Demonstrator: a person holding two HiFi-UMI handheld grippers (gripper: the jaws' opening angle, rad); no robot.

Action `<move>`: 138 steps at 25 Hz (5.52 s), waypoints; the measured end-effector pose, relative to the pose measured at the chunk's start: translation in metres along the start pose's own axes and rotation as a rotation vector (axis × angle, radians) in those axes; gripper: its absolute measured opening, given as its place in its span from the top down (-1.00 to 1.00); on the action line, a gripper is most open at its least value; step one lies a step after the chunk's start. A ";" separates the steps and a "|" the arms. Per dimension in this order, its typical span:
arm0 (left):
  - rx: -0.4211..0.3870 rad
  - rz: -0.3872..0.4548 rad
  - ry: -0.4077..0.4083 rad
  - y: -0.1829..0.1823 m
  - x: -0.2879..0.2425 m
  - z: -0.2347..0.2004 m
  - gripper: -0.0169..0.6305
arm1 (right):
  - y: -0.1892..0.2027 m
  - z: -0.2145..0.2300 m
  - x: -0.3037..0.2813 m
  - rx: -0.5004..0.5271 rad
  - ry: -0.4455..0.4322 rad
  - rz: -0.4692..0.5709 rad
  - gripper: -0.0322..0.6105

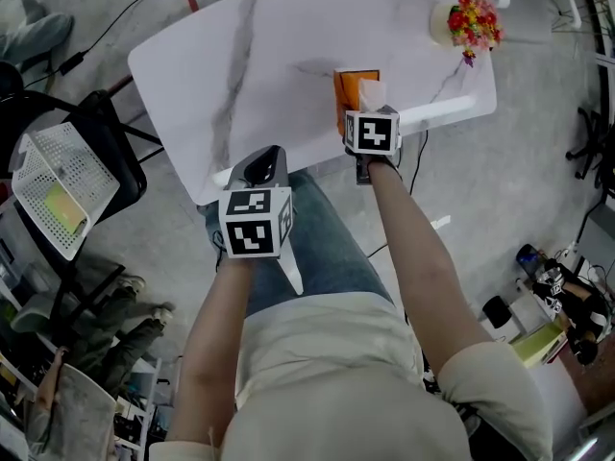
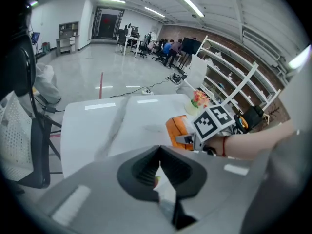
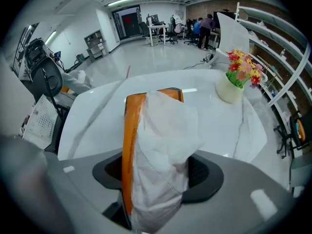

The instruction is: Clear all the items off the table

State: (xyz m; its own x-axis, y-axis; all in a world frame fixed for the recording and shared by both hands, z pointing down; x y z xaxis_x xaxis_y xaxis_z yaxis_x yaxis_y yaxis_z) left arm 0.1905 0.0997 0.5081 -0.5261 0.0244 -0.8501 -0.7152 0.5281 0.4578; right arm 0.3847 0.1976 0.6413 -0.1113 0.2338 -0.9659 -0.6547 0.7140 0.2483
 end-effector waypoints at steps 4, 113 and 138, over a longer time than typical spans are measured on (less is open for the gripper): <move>0.015 0.015 -0.010 0.004 0.015 -0.007 0.92 | 0.002 -0.009 0.019 0.005 -0.006 0.019 -0.03; 0.674 0.297 -0.431 0.230 0.366 -0.466 0.92 | 0.033 -0.788 0.153 1.063 -0.497 0.008 0.00; 0.716 0.264 -0.412 0.251 0.359 -0.505 0.92 | 0.018 -0.887 0.088 1.215 -0.421 -0.028 -0.01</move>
State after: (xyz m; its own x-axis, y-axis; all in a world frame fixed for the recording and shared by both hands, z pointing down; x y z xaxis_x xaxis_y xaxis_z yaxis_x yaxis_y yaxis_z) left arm -0.4103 -0.1878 0.4496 -0.3266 0.4541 -0.8289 -0.0582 0.8657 0.4972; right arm -0.3000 -0.3544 0.4955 0.2808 0.2398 -0.9293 0.4701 0.8098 0.3510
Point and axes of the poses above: the fingertips, and each gripper's own axes: x backward along the fingers, z to its right, y out of its underside, the point moved 6 cm from there along x, backward along the fingers, and after that the axes turned 7 degrees about -x, right-handed, at the moved point
